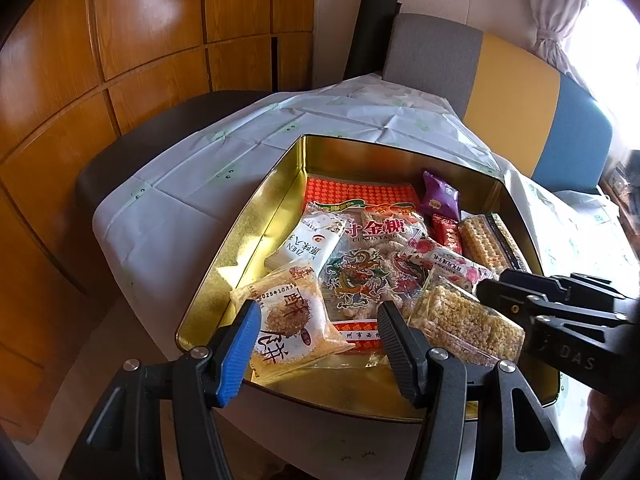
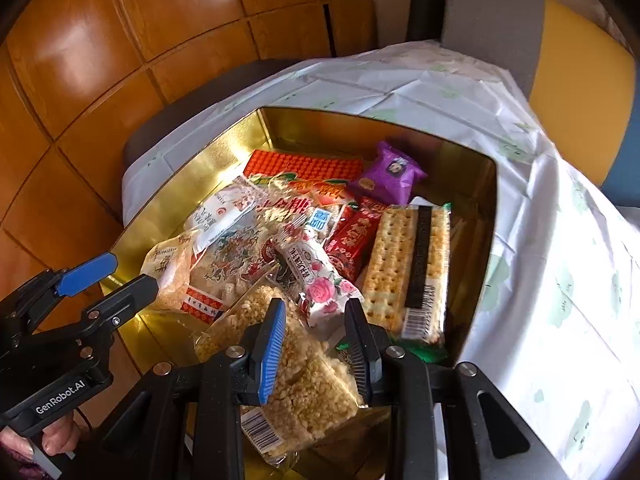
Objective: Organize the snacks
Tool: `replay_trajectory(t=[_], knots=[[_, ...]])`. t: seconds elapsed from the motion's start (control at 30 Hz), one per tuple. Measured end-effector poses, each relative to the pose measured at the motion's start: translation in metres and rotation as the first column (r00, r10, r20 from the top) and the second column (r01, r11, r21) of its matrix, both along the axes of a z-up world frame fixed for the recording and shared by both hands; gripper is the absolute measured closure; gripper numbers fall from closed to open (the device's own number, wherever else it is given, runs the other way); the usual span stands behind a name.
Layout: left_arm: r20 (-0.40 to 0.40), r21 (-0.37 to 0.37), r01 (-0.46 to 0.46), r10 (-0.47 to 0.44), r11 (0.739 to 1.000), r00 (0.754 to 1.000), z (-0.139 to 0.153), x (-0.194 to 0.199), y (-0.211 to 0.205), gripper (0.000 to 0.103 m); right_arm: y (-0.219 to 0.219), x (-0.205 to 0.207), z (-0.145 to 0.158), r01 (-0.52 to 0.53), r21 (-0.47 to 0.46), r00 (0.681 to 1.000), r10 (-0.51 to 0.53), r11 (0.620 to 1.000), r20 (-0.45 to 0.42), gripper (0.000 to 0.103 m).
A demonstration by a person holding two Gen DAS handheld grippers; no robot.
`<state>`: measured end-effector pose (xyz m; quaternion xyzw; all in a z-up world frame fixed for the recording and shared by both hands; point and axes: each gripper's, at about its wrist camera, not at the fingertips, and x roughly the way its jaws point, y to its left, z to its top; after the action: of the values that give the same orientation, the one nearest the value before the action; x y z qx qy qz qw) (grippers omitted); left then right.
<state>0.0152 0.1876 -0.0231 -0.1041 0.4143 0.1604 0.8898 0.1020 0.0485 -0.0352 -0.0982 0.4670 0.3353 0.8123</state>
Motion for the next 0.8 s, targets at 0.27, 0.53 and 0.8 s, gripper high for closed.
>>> replay_trajectory(t=[0.27,0.53,0.8], knots=[[0.025,0.028,0.011,-0.011,1.0,1.0,0.007,-0.004,-0.014,0.042,-0.021,-0.022,0.017,0.126,0.041,0.987,-0.13,0.991,0.09,0.07],[0.049,0.054,0.042,-0.044,0.998,0.998,0.011,-0.011,-0.036,0.042,-0.049,-0.051,0.02,0.297,0.039,0.939,-0.3,0.954,0.169,0.065],[0.078,0.063,0.069,-0.073,0.996,0.994,0.017,-0.016,-0.05,0.035,-0.07,-0.067,0.017,0.363,0.041,0.912,-0.364,0.931,0.188,0.065]])
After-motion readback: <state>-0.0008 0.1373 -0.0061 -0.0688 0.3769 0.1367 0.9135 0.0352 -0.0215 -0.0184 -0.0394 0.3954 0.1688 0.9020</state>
